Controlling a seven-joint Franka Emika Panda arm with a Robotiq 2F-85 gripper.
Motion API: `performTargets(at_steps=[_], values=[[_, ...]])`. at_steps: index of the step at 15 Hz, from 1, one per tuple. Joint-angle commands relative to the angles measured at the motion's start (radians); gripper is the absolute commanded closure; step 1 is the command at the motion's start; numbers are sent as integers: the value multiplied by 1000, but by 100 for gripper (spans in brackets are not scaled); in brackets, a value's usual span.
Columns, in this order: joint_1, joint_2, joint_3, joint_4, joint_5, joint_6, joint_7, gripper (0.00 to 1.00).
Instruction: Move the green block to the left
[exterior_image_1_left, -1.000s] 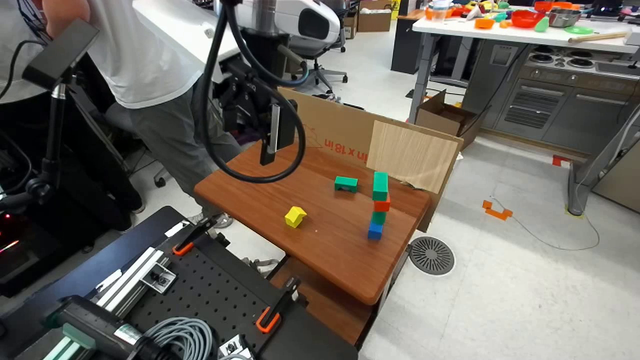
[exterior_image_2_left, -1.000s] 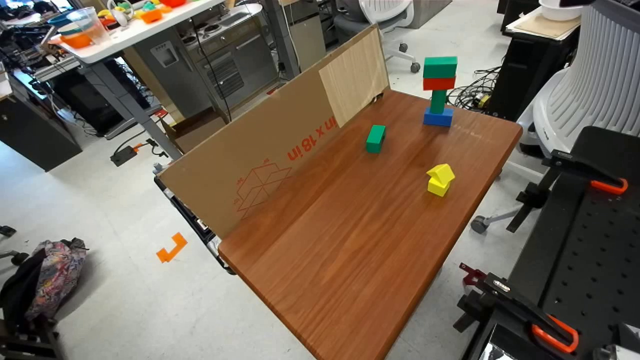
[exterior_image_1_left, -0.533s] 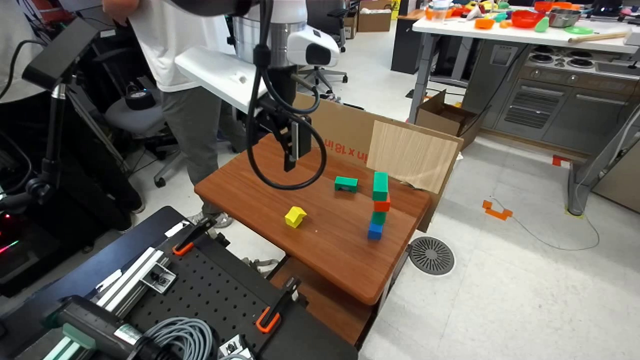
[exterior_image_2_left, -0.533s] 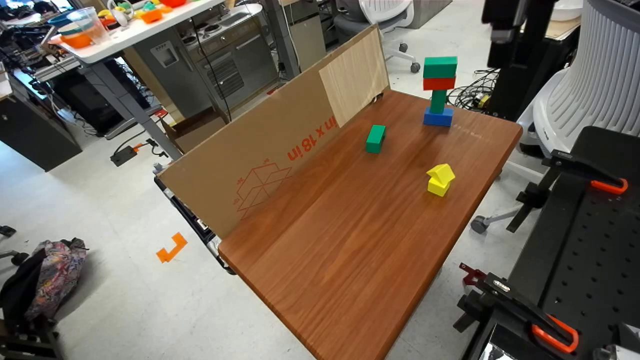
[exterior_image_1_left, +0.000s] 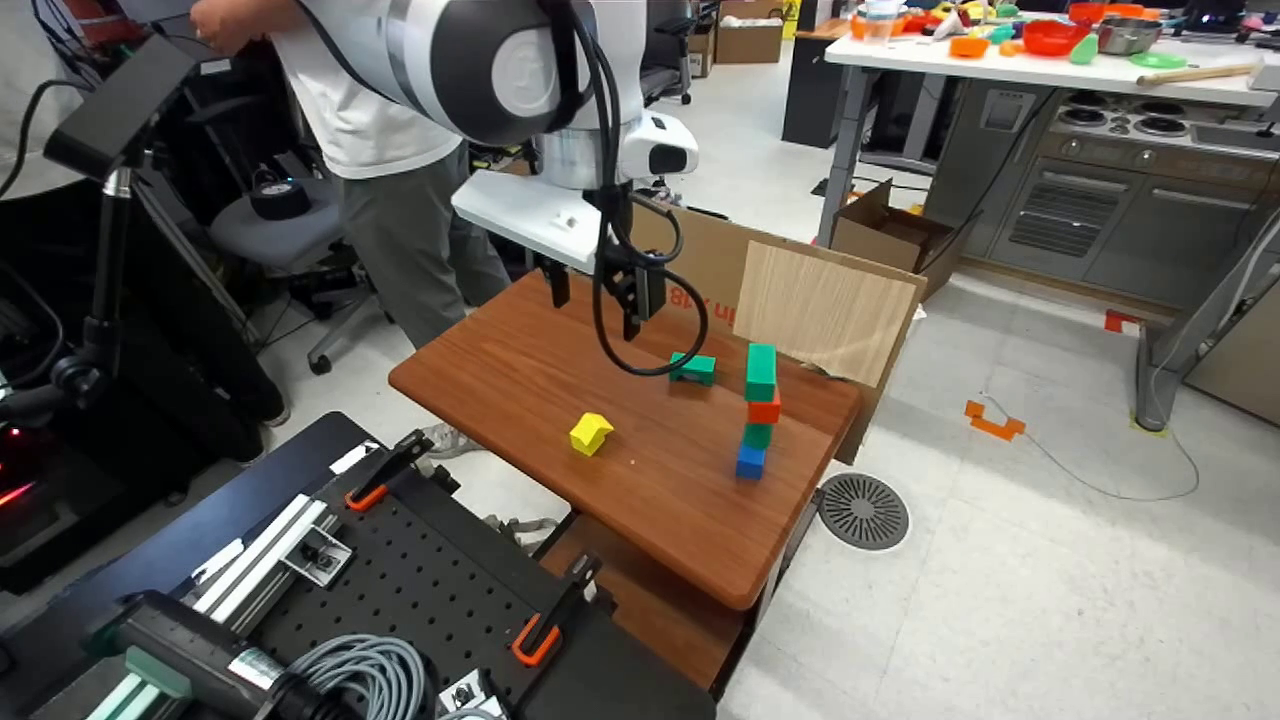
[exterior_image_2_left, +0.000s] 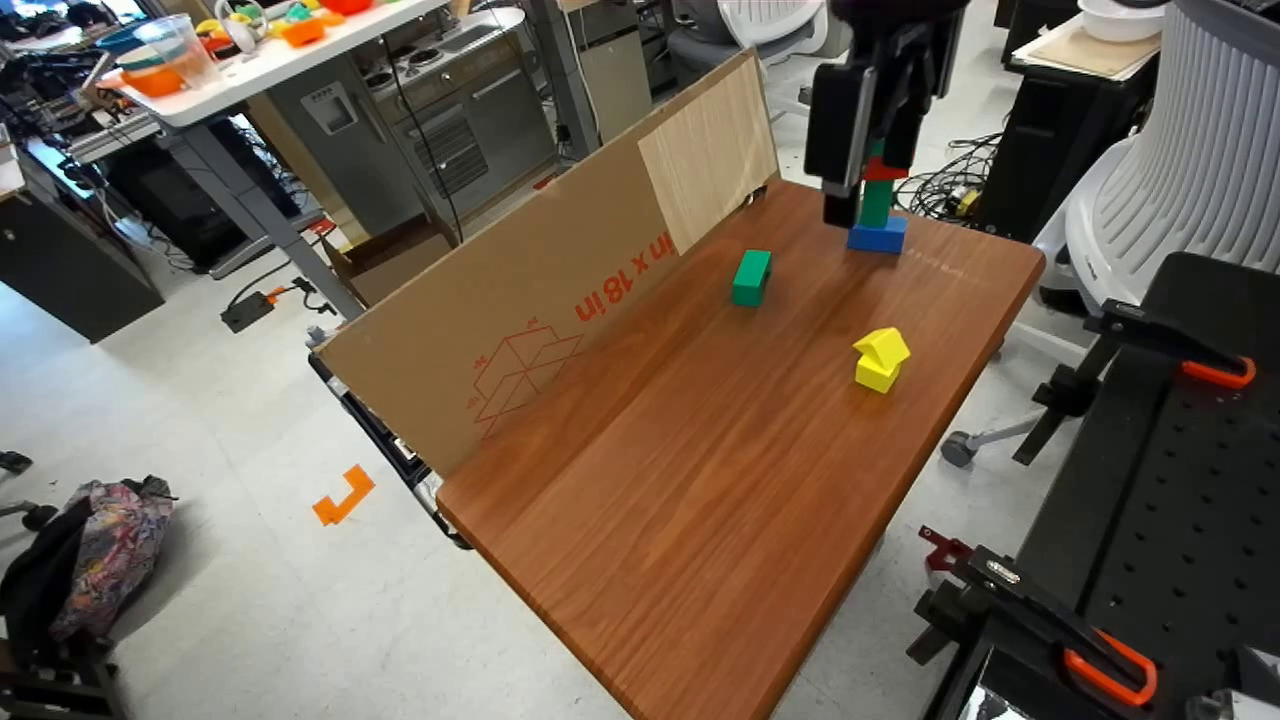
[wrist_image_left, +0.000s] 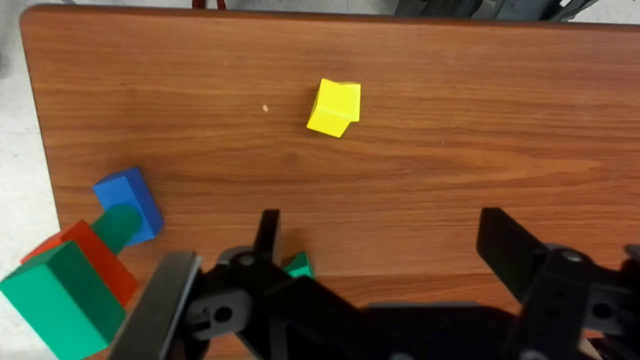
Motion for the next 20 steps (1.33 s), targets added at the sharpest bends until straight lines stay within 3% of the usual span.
performTargets(at_steps=[1,10,20], values=[[-11,184,23,166,-38,26,-38,0],[-22,480,22,506,-162,-22,-49,0],[-38,646,21,713,-177,-119,-61,0]])
